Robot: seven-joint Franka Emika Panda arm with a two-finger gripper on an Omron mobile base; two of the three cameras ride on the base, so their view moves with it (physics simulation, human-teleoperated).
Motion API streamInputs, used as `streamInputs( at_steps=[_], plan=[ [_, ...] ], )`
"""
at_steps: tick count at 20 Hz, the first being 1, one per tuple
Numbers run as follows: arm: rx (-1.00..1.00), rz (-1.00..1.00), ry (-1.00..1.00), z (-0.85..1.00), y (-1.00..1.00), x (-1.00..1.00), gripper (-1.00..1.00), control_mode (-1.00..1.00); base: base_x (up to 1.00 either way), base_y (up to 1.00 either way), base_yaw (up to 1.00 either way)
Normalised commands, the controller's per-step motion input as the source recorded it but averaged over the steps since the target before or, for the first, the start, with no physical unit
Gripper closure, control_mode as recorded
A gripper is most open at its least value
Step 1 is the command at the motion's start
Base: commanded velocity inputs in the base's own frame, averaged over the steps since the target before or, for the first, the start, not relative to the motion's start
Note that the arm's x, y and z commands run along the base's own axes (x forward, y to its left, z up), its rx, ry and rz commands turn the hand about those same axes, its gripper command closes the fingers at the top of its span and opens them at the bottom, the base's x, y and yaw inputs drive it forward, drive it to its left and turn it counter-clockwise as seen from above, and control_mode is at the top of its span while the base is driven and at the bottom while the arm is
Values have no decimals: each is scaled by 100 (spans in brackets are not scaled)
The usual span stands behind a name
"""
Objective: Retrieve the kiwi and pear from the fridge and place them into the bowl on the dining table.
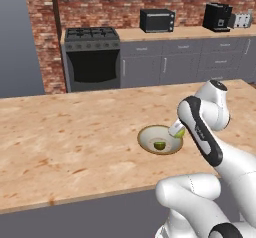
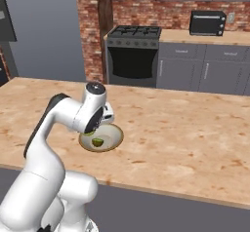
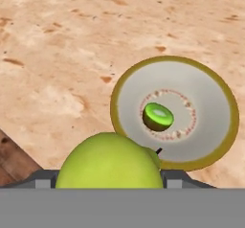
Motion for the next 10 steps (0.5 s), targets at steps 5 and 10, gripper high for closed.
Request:
streamInputs(
  at_steps=[5,10],
  plan=[
    [0,0,0,-35,0,33,100,-100,0,0,0],
    [0,0,0,-31,0,35,100,-100,0,0,0]
  ],
)
